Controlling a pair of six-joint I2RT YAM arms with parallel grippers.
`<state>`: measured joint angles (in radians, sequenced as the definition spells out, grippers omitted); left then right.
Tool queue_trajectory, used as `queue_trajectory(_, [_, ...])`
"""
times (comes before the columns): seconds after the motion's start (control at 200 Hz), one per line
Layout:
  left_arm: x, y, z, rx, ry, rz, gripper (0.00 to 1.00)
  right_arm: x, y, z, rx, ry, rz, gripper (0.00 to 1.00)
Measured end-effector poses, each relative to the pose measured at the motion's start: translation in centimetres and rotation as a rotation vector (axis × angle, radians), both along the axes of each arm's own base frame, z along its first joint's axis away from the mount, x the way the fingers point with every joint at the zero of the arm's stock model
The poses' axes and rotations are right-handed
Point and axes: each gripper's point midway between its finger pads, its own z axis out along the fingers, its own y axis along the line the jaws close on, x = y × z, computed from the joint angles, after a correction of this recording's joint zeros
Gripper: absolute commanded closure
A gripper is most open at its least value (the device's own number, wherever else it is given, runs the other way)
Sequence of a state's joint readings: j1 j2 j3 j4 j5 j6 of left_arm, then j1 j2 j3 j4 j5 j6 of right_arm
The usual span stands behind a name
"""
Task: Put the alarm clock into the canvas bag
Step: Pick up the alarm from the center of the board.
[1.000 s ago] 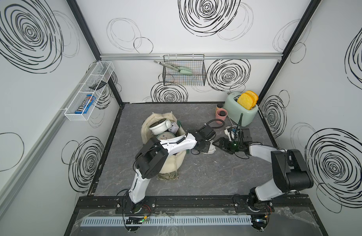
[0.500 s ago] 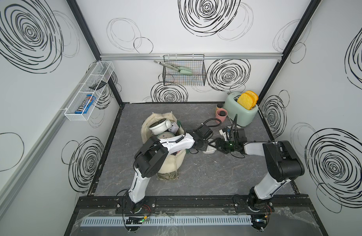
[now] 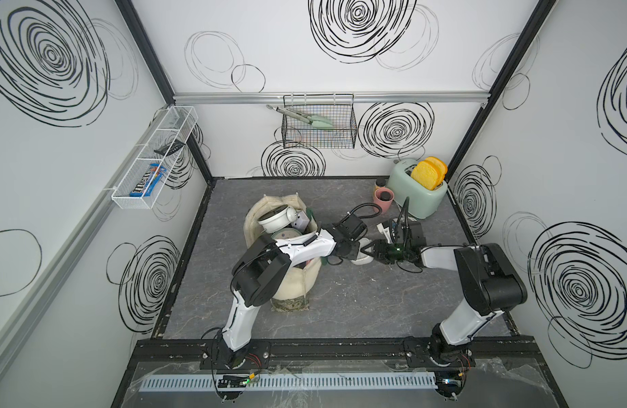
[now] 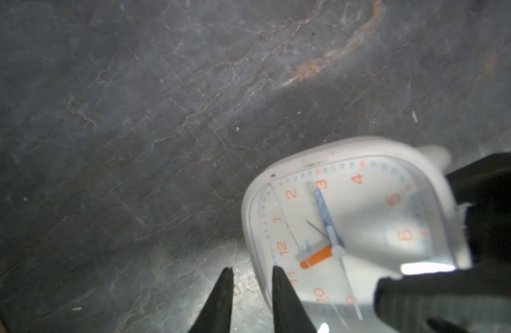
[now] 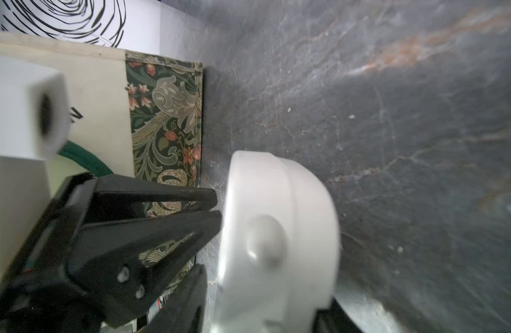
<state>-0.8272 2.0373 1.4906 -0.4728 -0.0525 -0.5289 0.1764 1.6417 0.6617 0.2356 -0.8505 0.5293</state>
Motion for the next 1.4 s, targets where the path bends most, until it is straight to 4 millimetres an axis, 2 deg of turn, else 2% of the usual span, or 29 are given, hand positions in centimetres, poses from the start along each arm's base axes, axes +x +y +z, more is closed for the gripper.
queue_trajectory(0.095, [-0.5, -0.4, 1.4, -0.030, 0.009, -0.018, 0.50, 0.6, -0.8, 2.3, 0.001, -0.061, -0.034, 0.59])
queue_trajectory(0.18, [-0.8, -0.8, 5.1, -0.083, -0.024, -0.038, 0.38, 0.8, -1.5, 4.1, -0.005, -0.103, -0.062, 0.65])
queue_trajectory(0.225, [-0.7, -1.1, 8.3, -0.133, -0.066, -0.047, 0.30, 0.8, -1.8, 4.8, -0.008, -0.119, -0.074, 0.67])
queue_trajectory(0.305, [-0.6, -1.3, 15.5, -0.246, -0.183, -0.065, 0.15, 0.8, -2.2, 6.0, -0.011, -0.136, -0.089, 0.70])
queue_trajectory(0.35, [-1.0, -0.7, 19.9, -0.311, -0.259, -0.077, 0.00, 0.6, -2.2, 6.9, -0.010, -0.151, -0.092, 0.70])
queue_trajectory(0.37, [-1.2, -0.3, 21.7, -0.337, -0.292, -0.078, 0.04, 0.5, -2.3, 7.3, -0.010, -0.158, -0.095, 0.71])
queue_trajectory(0.45, [-2.7, 2.1, 28.4, -0.453, -0.424, -0.093, 0.04, 0.0, -2.3, 9.4, 0.000, -0.195, -0.098, 0.74])
queue_trajectory(0.495, [-3.5, 4.0, 31.0, -0.515, -0.483, -0.092, 0.04, -0.1, -2.3, 10.8, 0.010, -0.222, -0.097, 0.76])
queue_trajectory(0.55, [-4.4, 6.6, 32.8, -0.588, -0.528, -0.090, 0.04, -0.2, -2.0, 12.8, 0.033, -0.265, -0.090, 0.77])
queue_trajectory(0.595, [-4.7, 8.7, 33.2, -0.641, -0.548, -0.079, 0.04, -0.4, -1.8, 14.5, 0.055, -0.295, -0.081, 0.77])
queue_trajectory(0.665, [-4.9, 11.4, 32.3, -0.718, -0.533, -0.063, 0.04, -0.9, -0.8, 17.2, 0.088, -0.347, -0.048, 0.76])
queue_trajectory(0.74, [-5.0, 12.8, 30.7, -0.780, -0.486, -0.062, 0.04, -2.0, 1.2, 19.9, 0.130, -0.392, 0.019, 0.77])
queue_trajectory(0.856, [-6.1, 12.0, 28.4, -0.859, -0.365, -0.130, 0.04, -4.5, 4.6, 23.1, 0.204, -0.426, 0.138, 0.77])
queue_trajectory(0.986, [-7.7, 10.8, 28.6, -0.943, -0.299, -0.221, 0.04, -6.9, 7.3, 25.0, 0.280, -0.416, 0.236, 0.77])
queue_trajectory(1.146, [-8.7, 10.0, 29.6, -0.992, -0.290, -0.289, 0.03, -7.9, 8.5, 26.4, 0.341, -0.391, 0.275, 0.78])
queue_trajectory(1.396, [-7.7, 9.9, 27.6, -0.930, -0.279, -0.258, 0.04, -8.3, 8.8, 27.9, 0.411, -0.357, 0.288, 0.79])
